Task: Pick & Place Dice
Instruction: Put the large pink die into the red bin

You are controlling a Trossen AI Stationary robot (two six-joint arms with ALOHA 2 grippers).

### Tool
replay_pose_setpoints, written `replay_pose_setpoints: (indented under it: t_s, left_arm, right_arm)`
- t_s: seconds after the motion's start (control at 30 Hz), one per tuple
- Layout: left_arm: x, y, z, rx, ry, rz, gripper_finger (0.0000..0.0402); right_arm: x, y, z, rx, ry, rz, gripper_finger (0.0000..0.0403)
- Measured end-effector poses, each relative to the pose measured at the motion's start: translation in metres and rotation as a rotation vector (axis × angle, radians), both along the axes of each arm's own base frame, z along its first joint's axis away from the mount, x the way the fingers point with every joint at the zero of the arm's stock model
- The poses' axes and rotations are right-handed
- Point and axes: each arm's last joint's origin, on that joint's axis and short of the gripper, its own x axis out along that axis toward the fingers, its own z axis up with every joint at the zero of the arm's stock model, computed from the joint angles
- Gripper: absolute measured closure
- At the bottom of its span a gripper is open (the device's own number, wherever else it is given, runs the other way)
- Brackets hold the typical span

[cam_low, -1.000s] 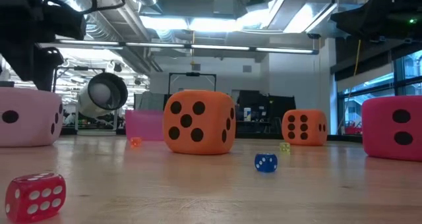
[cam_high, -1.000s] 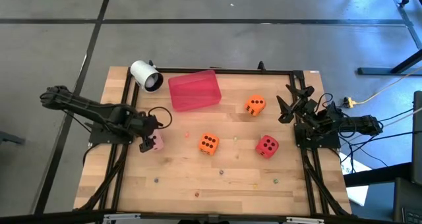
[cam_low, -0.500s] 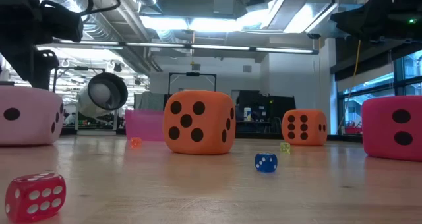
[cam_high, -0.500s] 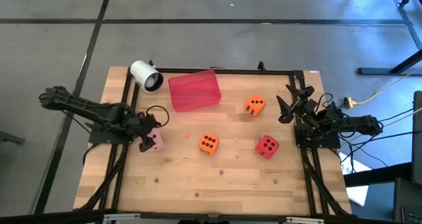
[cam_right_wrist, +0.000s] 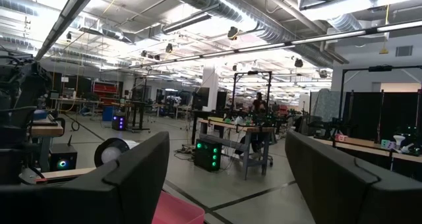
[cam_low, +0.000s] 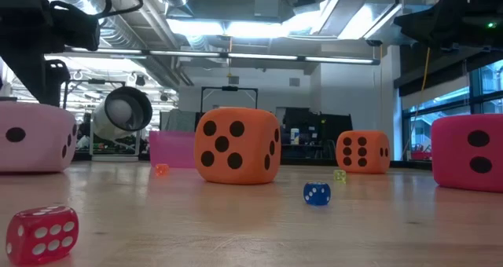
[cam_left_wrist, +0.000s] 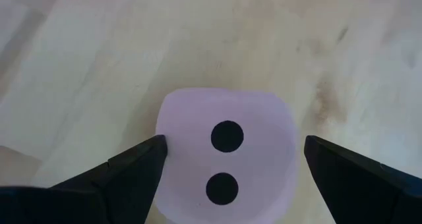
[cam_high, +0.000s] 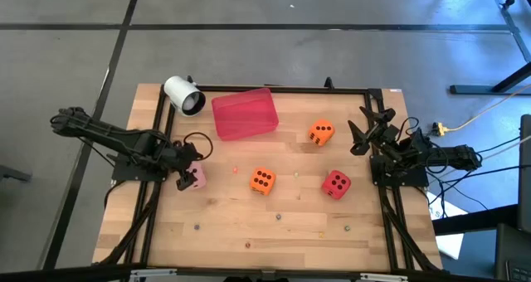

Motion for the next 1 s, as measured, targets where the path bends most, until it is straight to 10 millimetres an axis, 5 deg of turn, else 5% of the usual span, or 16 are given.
replay_pose_setpoints:
  t_s: [1.0]
  left_arm:
    - [-0.0001,0.0003,0.0001,-0.004,0.001,0.027,0.0040]
  right_arm:
    - [0.0000,0.0001,0.0000,-0.001,0.000,0.002,0.0099]
